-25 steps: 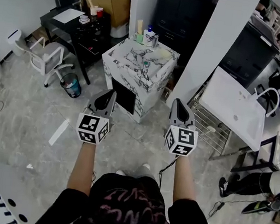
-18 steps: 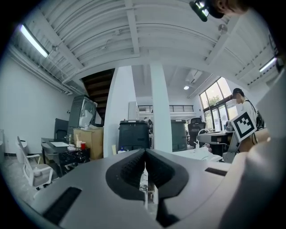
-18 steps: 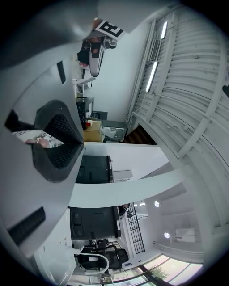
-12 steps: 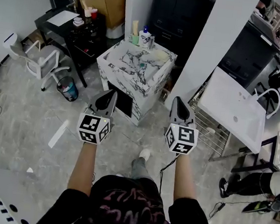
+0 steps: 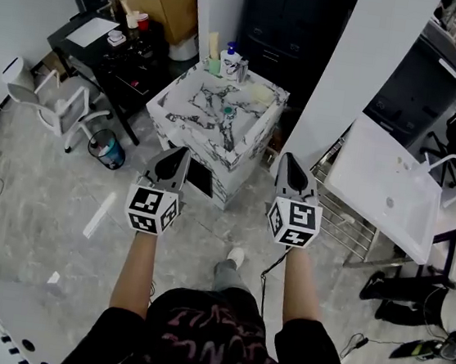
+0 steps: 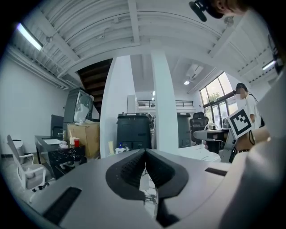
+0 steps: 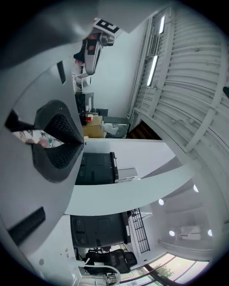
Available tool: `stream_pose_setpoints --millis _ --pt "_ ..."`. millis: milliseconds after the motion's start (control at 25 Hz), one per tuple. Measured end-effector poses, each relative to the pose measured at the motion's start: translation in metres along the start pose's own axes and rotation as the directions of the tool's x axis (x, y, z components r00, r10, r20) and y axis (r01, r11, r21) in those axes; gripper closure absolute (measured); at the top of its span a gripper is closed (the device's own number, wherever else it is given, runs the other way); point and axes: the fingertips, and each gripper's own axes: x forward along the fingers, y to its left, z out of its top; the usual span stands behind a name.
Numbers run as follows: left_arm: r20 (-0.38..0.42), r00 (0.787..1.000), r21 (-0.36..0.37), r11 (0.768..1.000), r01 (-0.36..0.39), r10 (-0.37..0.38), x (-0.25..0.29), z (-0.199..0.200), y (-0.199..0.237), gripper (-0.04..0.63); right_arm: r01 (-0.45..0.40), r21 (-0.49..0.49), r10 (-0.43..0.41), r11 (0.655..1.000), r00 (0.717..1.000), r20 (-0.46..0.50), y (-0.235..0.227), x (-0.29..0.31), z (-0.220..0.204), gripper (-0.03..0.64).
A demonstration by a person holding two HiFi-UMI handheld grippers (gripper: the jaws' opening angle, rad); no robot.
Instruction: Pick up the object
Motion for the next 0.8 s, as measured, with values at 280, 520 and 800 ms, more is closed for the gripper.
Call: stream_pose_setpoints --millis 280,520,800 --pt "-0.014 1.000 0.006 1.000 -0.001 0.001 0.084 0.005 0.006 0.578 -0.014 0.005 0.014 1.000 1.000 0.000 -0.046 0.065 -0.001 0.603" --pt "-0.013 1.000 0.022 1.000 0.008 -0.008 0.146 0.021 -0.005 0.578 -0.046 -0.001 0.046 0.999 0.999 -0.014 -0.080 0.110 0.000 0.603" --pt "-0.030 0.999 0.035 0.999 0.013 -0.012 0.185 0.028 -0.007 0.578 -0.071 0.008 0.071 0.997 0.997 -0.007 -0.103 0.141 0.004 0.601"
